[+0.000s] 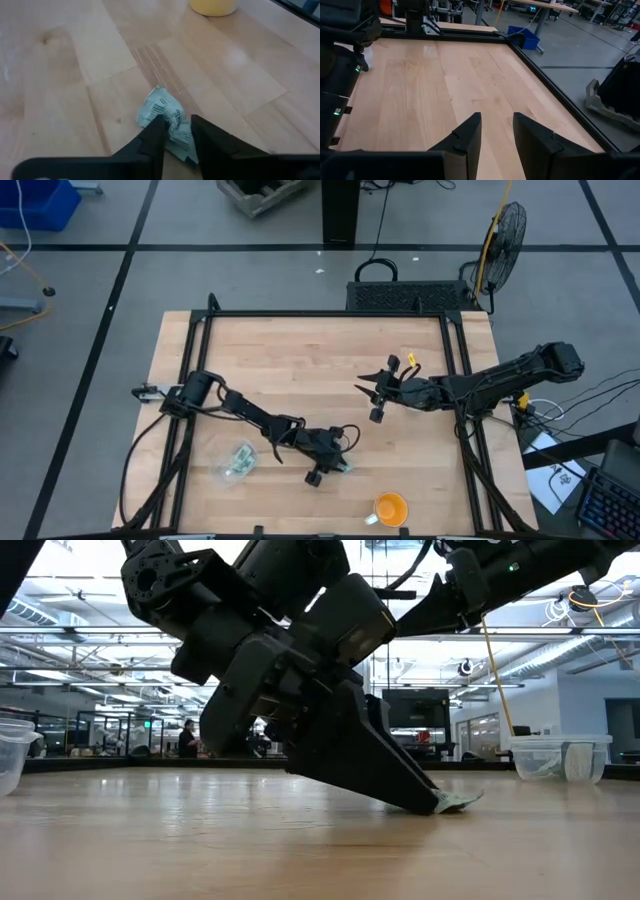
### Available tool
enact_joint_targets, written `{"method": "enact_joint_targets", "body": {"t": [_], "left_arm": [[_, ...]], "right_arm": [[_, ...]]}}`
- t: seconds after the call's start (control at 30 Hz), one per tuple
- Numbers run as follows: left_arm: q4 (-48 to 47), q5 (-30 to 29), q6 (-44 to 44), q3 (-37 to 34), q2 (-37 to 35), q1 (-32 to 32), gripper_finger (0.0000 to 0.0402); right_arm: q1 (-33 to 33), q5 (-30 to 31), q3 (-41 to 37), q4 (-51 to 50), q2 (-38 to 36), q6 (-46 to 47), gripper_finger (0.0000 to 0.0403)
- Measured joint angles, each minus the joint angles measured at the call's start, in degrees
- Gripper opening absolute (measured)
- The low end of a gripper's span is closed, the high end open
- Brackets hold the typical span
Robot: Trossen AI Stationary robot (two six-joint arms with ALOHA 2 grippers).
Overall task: Pick and place Stevia / Truvia into bins
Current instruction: Put the white stevia packet into the rectangle transparent container
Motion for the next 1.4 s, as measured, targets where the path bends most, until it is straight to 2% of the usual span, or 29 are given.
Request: {"method": "enact_joint_targets", "body": {"t": [0.2, 0.5, 0.63, 0.77, 0.97, 1.1, 1.27, 1.4], "left_arm": [[-5.62, -0.1, -0.31, -0.17, -3.16, 0.0, 0.0069], [-36.67, -0.32, -2.27, -0.2, -17.38, -0.02, 0.0033], [-49.65, 0.12, -10.22, -0.2, -25.02, -0.34, 0.002], [-63.82, 0.21, -22.17, -0.2, -31.9, -1.74, 0.0022], [-80.78, -0.78, -42.24, -0.38, -39.11, -8.4, 0.0034], [-82.09, -2.88, -56.44, -3.26, -41.78, -16.13, 0.0028], [-75.76, -2.86, -72.93, -8.7, -42.19, -25.44, 0.0023], [-70.15, -2.65, -82.26, -13.6, -42.13, -30.21, 0.0041]], "right_arm": [[0.0, 0.0, 0.0, 0.0, 0.0, 0.0, 0.0105], [0.0, 0.0, 0.0, -0.02, 0.0, 0.0, 0.0105], [0.0, 0.0, 0.0, -0.01, 0.0, 0.0, 0.0105], [0.02, 0.0, 0.0, -0.08, 0.0, 0.0, 0.0105], [0.02, 0.0, 0.0, -0.97, 0.0, 0.0, 0.0105], [0.02, 0.0, 0.0, -2.17, 0.0, 0.0, 0.0105], [0.02, -0.01, 0.0, -3.41, 0.02, 0.0, 0.0105], [0.02, 0.0, 0.0, -3.45, 0.01, 0.0, 0.0105]]}}
